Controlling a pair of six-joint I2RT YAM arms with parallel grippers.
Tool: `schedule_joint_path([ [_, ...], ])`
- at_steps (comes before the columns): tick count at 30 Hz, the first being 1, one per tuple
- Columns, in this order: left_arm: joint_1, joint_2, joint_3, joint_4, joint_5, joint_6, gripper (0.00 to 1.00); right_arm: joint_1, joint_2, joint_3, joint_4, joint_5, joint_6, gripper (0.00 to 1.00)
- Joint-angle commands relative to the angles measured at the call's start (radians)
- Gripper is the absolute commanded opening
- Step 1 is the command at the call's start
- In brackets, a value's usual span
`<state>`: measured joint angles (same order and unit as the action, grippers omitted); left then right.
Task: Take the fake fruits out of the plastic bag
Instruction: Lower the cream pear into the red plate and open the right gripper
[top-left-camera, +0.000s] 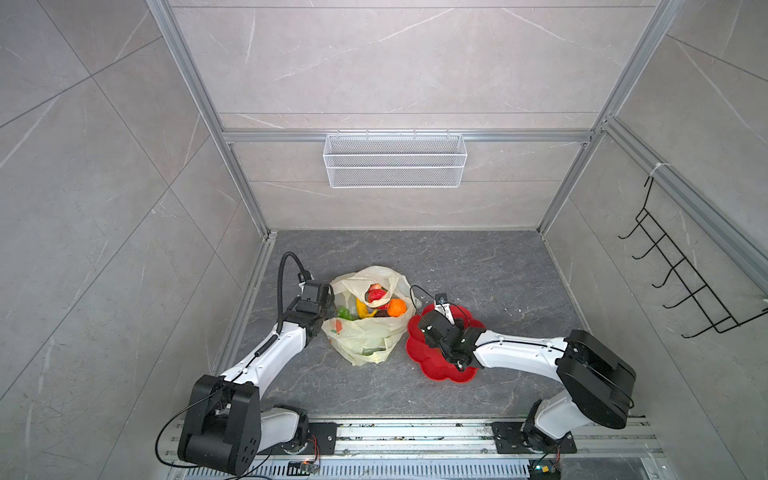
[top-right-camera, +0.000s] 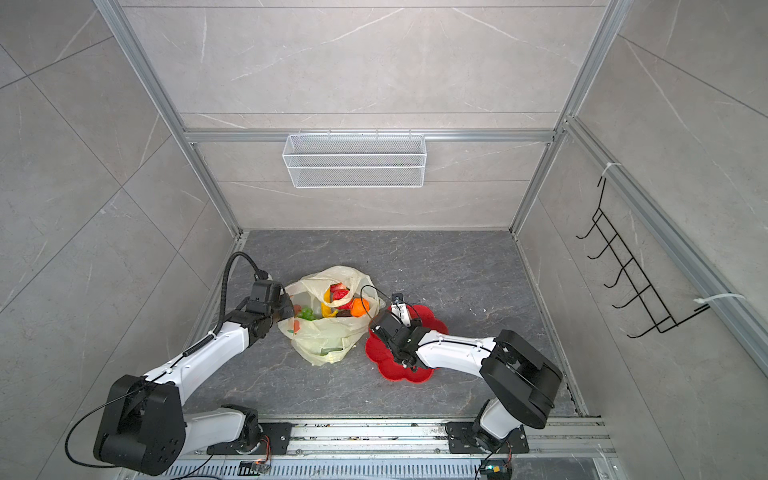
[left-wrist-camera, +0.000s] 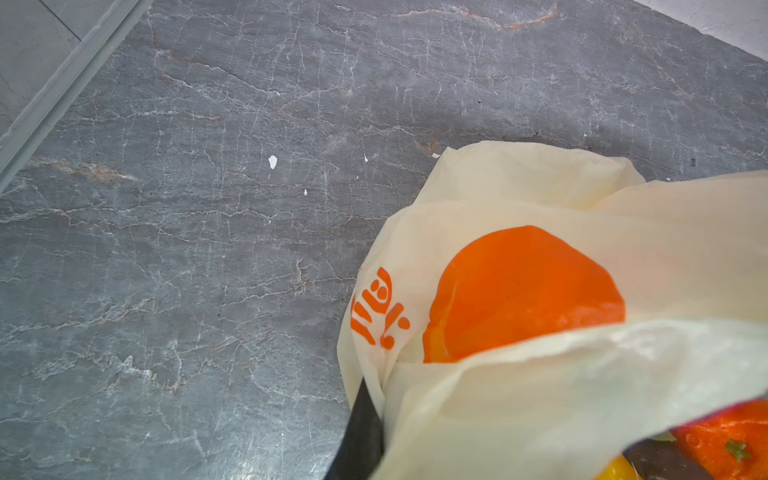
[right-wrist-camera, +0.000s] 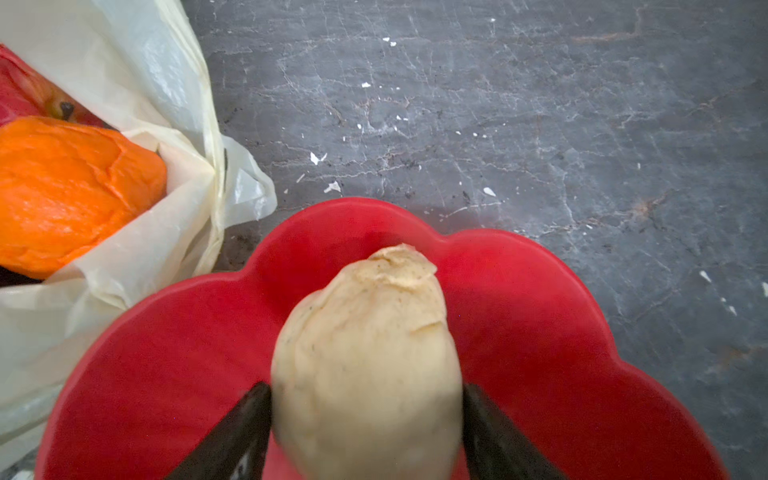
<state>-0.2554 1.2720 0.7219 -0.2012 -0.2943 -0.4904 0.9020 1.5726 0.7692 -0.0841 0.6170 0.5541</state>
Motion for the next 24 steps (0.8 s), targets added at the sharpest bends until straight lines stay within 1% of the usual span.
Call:
schedule_joint_path([
  [1,0.001,-0.002,0.031,0.003,0.014,-0.004,0.0,0.007,0.018,-0.056,0.11,0.051,-0.096,0.73],
  [5,0.001,-0.01,0.024,0.009,-0.001,-0.002,0.0,0.011,0.012,-0.092,0.169,0.08,-0.174,0.73],
  [8,0.001,-0.003,0.031,0.002,0.007,0.0,0.0,0.036,0.023,-0.099,0.201,0.121,-0.229,0.73],
  [13,0.0,-0.019,0.025,0.005,0.005,-0.001,0.0,0.058,0.062,-0.076,0.204,0.166,-0.266,0.75],
  [18,0.0,-0.021,0.028,0.001,0.009,-0.002,0.0,0.065,0.074,-0.07,0.173,0.2,-0.24,0.85],
  [24,0.001,-0.039,0.02,0.005,0.01,-0.003,0.0,0.065,0.01,-0.071,0.149,0.164,-0.225,0.91],
])
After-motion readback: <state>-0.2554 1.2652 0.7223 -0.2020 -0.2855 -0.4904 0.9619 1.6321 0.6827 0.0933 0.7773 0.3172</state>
